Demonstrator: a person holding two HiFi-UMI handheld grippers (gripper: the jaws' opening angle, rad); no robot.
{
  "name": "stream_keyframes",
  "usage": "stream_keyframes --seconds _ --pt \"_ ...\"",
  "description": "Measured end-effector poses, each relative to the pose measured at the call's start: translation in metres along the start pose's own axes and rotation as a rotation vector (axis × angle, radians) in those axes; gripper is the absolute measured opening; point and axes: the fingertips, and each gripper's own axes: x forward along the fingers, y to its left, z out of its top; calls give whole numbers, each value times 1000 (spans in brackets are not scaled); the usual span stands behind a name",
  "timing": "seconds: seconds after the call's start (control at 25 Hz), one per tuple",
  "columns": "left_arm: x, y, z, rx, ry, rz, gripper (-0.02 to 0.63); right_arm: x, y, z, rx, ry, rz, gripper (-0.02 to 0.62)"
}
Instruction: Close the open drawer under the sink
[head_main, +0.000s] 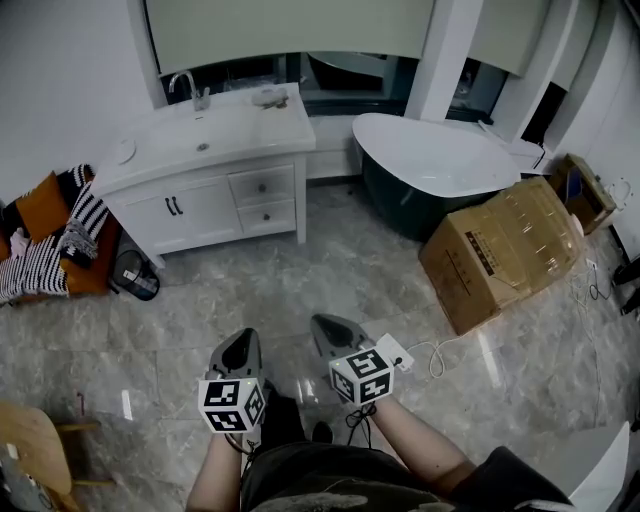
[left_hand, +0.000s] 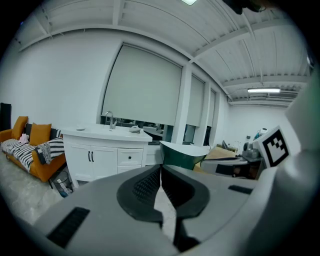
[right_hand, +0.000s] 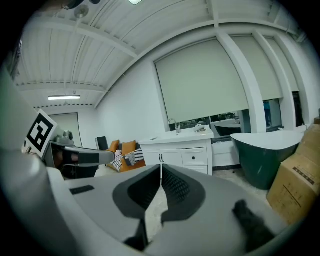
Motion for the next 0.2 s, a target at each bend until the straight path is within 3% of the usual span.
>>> stream_keyframes --seconds 0.2 --pt "-13 -12 3 16 -18 1 20 -13 7 -3 -5 -8 8 29"
